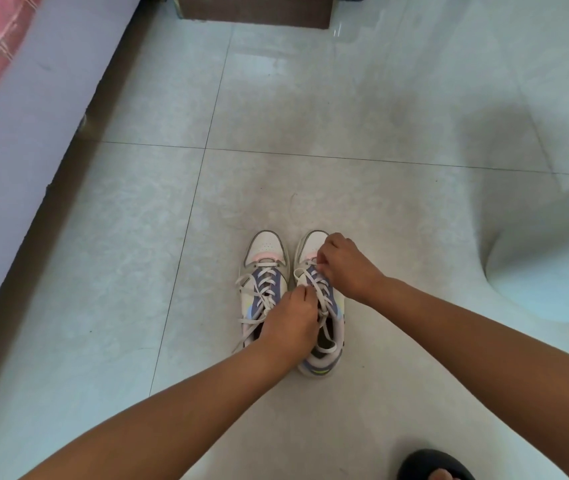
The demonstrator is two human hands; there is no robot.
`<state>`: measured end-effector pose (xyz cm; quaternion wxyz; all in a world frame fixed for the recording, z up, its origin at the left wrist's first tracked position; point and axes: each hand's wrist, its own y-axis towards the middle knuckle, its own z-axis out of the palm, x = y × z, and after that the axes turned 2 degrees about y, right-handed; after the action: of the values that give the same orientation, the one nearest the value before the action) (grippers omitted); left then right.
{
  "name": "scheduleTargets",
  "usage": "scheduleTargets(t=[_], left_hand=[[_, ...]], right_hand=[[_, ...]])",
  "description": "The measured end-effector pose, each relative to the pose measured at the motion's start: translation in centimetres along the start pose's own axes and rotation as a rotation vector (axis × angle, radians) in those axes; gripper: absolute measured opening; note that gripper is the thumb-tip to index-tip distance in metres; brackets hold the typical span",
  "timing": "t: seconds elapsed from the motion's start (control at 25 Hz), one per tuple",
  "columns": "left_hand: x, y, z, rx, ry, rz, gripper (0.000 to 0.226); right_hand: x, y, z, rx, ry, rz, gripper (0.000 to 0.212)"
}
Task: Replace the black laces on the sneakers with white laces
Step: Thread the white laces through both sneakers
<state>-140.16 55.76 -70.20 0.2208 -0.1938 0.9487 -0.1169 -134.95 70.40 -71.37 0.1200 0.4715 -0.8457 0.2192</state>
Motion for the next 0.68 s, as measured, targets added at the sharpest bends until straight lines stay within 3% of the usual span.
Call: scheduleTargets(t=[0.08, 0.24, 0.44, 0.56, 0.68], left_hand=[[-0.1, 0.1, 0.0, -0.004, -0.02, -0.024, 0.037], [-0.1, 0.3, -0.4, 0.024, -0.025, -0.021, 0.037], [0.1, 0.4, -0.8, 0.076, -0.191, -0.052, 0.027], [0.4, 0.3, -1.3, 0.046, -0.356, -0.075, 0.015], [0.5, 0.0, -1.7, 0.043, -0.468, -0.12, 0.009]], right_hand=[[-0.1, -0.8, 0.0, -0.033, 0.075, 0.029, 0.021], [0.2, -1.8, 0.4, -0.044, -0.027, -0.016, 0.024], [0.6, -0.6, 0.0, 0.065, -0.185, -0.026, 0.02], [0.3, -1.0, -0.5, 0.034, -0.099, -0.008, 0.02], [0.5, -2.4, -1.2, -0.032, 0.16, -0.008, 0.021]])
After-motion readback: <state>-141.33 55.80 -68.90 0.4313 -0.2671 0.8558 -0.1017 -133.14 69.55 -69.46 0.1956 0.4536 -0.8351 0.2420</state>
